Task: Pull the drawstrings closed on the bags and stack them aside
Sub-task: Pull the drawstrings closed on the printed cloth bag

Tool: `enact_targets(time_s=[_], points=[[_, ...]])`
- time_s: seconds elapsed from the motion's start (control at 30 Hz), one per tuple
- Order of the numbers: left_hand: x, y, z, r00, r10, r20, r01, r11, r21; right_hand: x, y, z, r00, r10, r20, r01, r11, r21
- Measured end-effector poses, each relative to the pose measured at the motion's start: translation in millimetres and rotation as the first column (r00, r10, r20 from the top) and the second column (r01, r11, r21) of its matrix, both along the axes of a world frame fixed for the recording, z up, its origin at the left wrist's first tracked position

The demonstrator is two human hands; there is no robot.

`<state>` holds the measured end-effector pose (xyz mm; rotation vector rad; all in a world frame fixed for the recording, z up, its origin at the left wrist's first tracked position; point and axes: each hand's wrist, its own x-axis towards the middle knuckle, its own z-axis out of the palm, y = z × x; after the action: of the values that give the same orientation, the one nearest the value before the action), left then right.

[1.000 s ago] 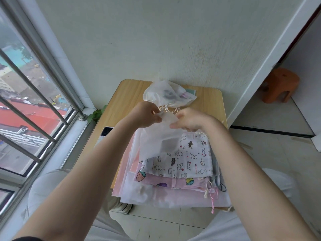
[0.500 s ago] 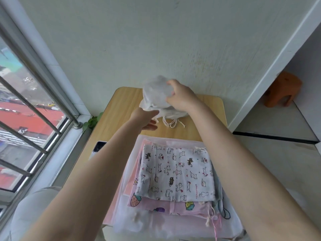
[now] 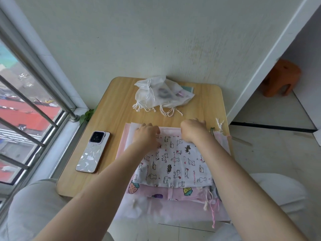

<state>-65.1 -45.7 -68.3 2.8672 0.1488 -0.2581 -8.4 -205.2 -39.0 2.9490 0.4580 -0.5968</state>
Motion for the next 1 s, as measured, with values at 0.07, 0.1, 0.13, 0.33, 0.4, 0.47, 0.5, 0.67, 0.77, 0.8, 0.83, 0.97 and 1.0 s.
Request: enact_targets(time_s=[0.07, 0.1, 0.13, 0.33, 0.4, 0.47, 0.5, 0.67, 0.77, 0.8, 0.83, 0.97, 1.0], points=[[-4, -2, 3, 1.000, -0.017, -0.004, 0.017, 0.999, 0.044, -4, -4, 1, 1.000, 0.008, 0.024, -0.008, 1.000, -0.015], [-5, -4, 4, 1.000, -0.022, 0.010, 0.021, 0.997, 0.076, -7, -5, 3, 0.999, 0.015, 0.030, -0.014, 1.000, -0.011], [-7, -5, 5, 0.999, -0.032, 0.021, 0.030, 0.993, 0.113, -9, -6, 4, 0.999, 0.021, 0.031, -0.021, 1.000, -0.002], [-15, -1, 39, 0.907, -0.165, -0.387, 0.183, 0.983, 0.008, -21, -10, 9, 0.999, 0.029, 0.039, -0.040, 0.951, 0.305], [-21, 2, 56, 0.812, -0.236, -0.533, 0.149, 0.968, -0.201, -28, -2, 16, 0.998, 0.041, 0.057, -0.063, 0.880, 0.470], [-28, 6, 69, 0.740, -0.252, -0.623, 0.010, 0.931, -0.364, -36, 11, 23, 0.995, 0.094, 0.034, -0.097, 0.810, 0.579], [-31, 10, 72, 0.746, -0.237, -0.623, -0.007, 0.931, -0.364, -41, 20, 25, 0.990, 0.140, 0.031, -0.131, 0.797, 0.590], [-42, 35, 51, 0.964, 0.063, -0.257, -0.175, 0.880, -0.442, -58, 50, 16, 0.985, 0.157, -0.078, -0.060, 0.720, 0.691], [-54, 51, 41, 0.962, 0.155, -0.225, -0.252, 0.819, -0.515, -58, 46, 16, 0.993, 0.060, -0.104, 0.034, 0.688, 0.725], [-58, 55, 40, 0.958, 0.159, -0.238, -0.266, 0.803, -0.533, -58, 42, 16, 0.988, 0.028, -0.155, 0.089, 0.710, 0.699], [-63, 60, 38, 0.957, 0.148, -0.251, -0.267, 0.791, -0.550, -58, 38, 14, 0.978, 0.005, -0.207, 0.133, 0.748, 0.650], [-76, 66, 37, 0.945, 0.060, -0.323, -0.235, 0.810, -0.538, -64, 33, 5, 0.956, 0.026, -0.291, 0.098, 0.910, 0.402], [-77, 67, 36, 0.936, 0.047, -0.348, -0.236, 0.818, -0.524, -67, 34, 2, 0.959, 0.043, -0.280, 0.071, 0.921, 0.384]])
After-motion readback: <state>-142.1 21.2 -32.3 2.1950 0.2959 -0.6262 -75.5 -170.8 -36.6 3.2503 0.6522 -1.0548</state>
